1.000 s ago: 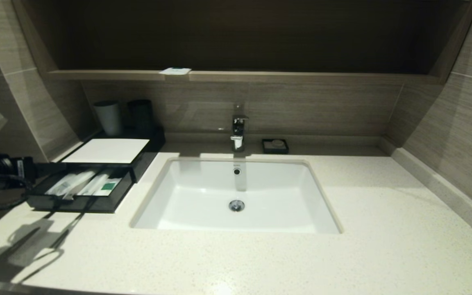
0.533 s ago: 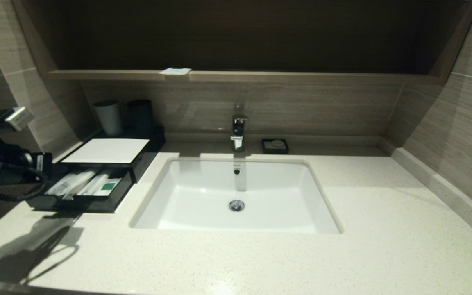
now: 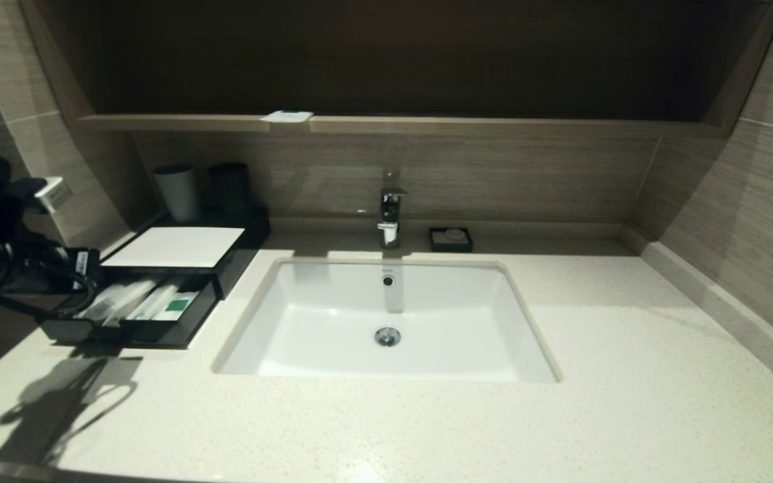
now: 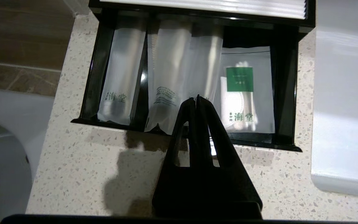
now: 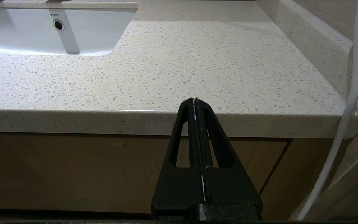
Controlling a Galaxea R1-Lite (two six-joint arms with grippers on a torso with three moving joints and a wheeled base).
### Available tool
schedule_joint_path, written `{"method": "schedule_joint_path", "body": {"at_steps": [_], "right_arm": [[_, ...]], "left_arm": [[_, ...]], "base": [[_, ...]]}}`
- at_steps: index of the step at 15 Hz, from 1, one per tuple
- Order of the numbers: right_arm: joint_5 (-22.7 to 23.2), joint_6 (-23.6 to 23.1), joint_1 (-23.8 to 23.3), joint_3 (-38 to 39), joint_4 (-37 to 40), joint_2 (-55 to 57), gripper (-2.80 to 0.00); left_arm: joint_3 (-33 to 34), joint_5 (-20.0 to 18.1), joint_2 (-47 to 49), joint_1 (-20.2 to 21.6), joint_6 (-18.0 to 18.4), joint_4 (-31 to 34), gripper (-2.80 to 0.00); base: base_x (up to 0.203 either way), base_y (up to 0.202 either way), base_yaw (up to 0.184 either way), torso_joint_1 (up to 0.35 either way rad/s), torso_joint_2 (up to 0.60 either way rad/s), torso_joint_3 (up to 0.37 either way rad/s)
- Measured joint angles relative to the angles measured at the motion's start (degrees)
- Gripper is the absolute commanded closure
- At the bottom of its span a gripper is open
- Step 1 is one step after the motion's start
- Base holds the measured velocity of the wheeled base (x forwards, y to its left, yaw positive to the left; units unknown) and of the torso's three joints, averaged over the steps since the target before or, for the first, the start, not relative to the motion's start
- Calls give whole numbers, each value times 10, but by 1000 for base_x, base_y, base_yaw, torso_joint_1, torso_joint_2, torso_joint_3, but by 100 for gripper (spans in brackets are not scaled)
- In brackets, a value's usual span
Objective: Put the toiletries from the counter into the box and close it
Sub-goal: Place the bathroom toiletry into the drawer
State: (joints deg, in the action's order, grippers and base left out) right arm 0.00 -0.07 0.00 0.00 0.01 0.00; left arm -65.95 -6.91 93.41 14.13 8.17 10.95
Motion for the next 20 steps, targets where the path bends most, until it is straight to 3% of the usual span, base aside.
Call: {"method": "schedule_joint_path", "body": {"at_steps": [6, 20], "right_arm": [[0, 0, 0, 0, 0, 0, 0], [0, 0, 0, 0, 0, 0, 0]], "left_arm": [[-19, 43, 28, -5, 0, 33, 0], [-10, 52, 47, -4, -4, 33, 0]], "base": [[0, 0, 0, 0, 0, 0], [0, 0, 0, 0, 0, 0]]}}
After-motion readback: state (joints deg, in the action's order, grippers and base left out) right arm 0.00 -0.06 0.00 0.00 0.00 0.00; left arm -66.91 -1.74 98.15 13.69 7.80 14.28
